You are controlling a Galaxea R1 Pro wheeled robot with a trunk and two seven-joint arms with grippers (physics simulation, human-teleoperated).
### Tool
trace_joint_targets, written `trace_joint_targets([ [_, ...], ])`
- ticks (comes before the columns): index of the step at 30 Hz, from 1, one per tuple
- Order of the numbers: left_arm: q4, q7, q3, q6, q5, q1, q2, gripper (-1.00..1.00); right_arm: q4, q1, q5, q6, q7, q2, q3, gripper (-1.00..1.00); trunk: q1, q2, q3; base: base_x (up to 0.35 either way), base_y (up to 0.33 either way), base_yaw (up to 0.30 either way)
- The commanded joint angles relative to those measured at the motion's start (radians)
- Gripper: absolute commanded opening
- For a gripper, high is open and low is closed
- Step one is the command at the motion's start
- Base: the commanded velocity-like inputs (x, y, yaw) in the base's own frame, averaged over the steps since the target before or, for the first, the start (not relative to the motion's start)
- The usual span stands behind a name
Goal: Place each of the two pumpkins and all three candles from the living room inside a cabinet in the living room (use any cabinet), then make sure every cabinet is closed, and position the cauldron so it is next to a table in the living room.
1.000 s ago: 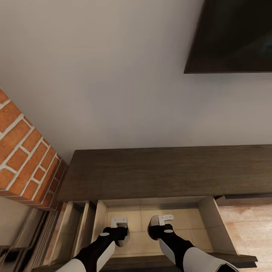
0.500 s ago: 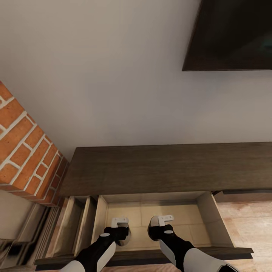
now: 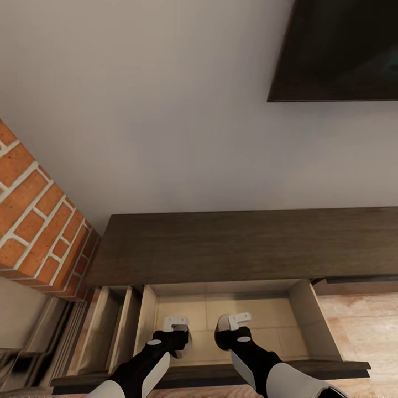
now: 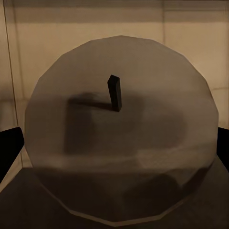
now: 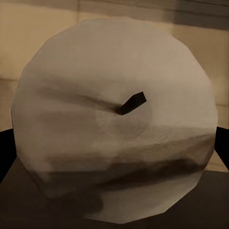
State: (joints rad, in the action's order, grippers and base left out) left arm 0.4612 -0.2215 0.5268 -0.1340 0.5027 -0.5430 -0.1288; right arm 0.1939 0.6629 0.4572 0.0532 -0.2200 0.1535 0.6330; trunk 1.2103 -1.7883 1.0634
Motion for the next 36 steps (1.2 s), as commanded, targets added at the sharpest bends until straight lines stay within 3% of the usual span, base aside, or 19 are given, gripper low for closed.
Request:
trace_joint_targets([
  [1,0.000,0.000,-0.001,0.000,-0.001,0.000,0.000,-1.00,0.002,0.001,-0.001,0.000,0.000,0.001,0.001,-1.00,0.000,0.000,0.002,0.000,0.000,0.000],
  [36,0.032,-0.001,-0.001,0.011,-0.005,-0.014,-0.002,-1.00,0.036,0.012,-0.003,0.053,-0.004,-0.002,0.002,-1.00,0.000,0.000,0.058,0.000,0.000,0.000],
])
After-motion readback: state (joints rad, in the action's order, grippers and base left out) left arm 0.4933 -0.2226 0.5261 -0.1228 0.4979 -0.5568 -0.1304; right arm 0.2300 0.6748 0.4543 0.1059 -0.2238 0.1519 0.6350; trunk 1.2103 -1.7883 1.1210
